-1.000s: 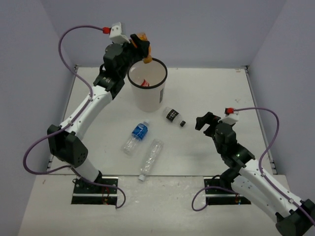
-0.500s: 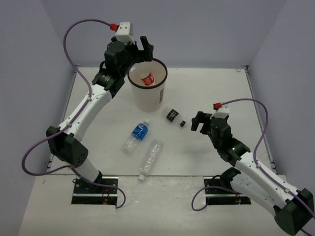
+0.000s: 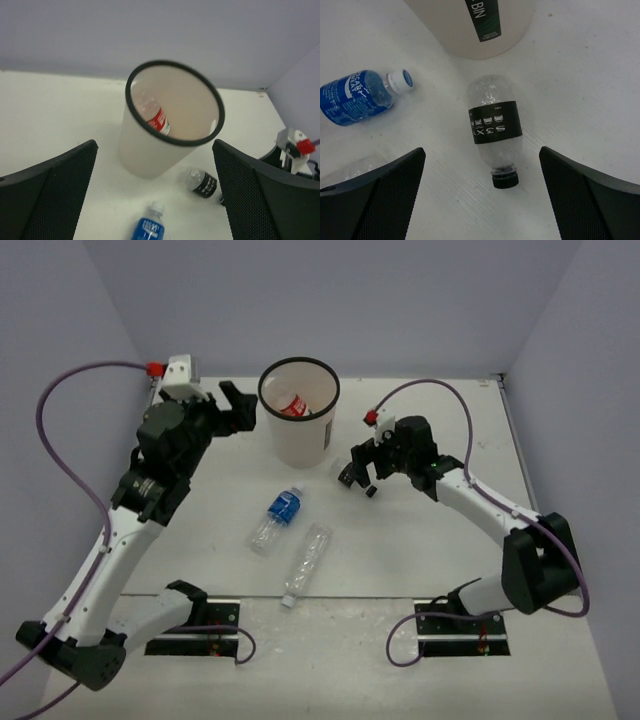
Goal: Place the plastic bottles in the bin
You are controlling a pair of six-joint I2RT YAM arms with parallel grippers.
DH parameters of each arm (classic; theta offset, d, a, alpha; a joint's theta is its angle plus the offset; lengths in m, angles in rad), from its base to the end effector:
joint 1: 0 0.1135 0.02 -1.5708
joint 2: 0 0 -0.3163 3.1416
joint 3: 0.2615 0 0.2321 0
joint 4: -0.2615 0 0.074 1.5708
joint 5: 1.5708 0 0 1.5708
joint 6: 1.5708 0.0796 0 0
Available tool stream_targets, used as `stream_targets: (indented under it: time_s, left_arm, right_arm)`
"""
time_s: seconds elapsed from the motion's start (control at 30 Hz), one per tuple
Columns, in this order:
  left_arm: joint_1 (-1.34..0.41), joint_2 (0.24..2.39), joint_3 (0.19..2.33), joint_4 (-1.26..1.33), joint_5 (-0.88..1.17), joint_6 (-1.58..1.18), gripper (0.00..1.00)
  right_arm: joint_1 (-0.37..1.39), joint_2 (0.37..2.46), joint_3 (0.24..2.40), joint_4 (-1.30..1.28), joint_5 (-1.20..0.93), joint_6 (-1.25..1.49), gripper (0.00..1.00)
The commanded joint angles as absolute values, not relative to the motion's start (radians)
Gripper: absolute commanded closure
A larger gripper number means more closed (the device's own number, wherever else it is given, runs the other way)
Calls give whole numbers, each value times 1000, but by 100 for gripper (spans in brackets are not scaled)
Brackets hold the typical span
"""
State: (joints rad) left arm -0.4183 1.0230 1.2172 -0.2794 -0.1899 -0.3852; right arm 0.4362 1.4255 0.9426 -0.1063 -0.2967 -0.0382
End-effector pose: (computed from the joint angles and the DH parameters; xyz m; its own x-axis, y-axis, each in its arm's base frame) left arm 0.2028 -0.0737 0.4727 -0.1574 -0.3338 -0.9294 0.1812 0.9154 -0.3595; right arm 0.2851 0.1586 0.2921 -0.4795 -0.2638 -0.8370 -0.6431 0.7546 0.1306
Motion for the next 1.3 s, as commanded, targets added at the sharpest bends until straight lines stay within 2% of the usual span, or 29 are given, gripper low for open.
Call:
stream_targets:
  time_s: [0.0, 0.13, 0.3, 0.5, 0.7, 0.77, 0.83, 0.87, 0.9, 1.03, 1.07, 1.17, 1.27]
  left_arm:
    - [-405, 971, 1004, -298, -166, -493, 0]
    - [-405, 945, 898, -302, -171, -577, 0]
    - [-404, 915, 814, -313, -181, -617, 0]
    - [-405, 841, 780, -390, -305, -637, 0]
    - [-405, 802, 733, -350, -299, -633, 0]
    - [-405, 805, 730, -353, -299, -631, 0]
    - [-405, 809, 728, -357, -308, -634, 0]
    - [-405, 814, 727, -357, -310, -643, 0]
    - [-405, 819, 727, -357, -307, -647, 0]
    - [-405, 845, 726, -344, -257, -646, 0]
    - [-403, 848, 726, -344, -252, -650, 0]
    - [-405, 873, 729, -348, -204, -658, 0]
    - [-405, 878, 714, -334, -153, -656, 0]
  right_arm:
    - [438, 1559, 1045, -143, -391, -168, 1]
    - [474, 1684, 1160, -237, -295, -192, 1]
    - [488, 1738, 1204, -301, -224, -171, 1]
    - [491, 1823, 1215, -366, -99, -240, 1]
    - [490, 1881, 1228, -380, -123, -283, 8]
    - [492, 1888, 1239, -386, -146, -287, 14]
    - [492, 1886, 1236, -374, -140, -282, 32]
    - [492, 1880, 1230, -371, -136, -274, 48]
    - [492, 1871, 1224, -372, -140, -267, 59]
    - [492, 1749, 1119, -322, -133, -194, 88]
    - [492, 1696, 1101, -293, -114, -180, 98]
    - [492, 1540, 1037, -283, -43, -104, 100]
    - [492, 1427, 1088, -354, 67, -31, 99]
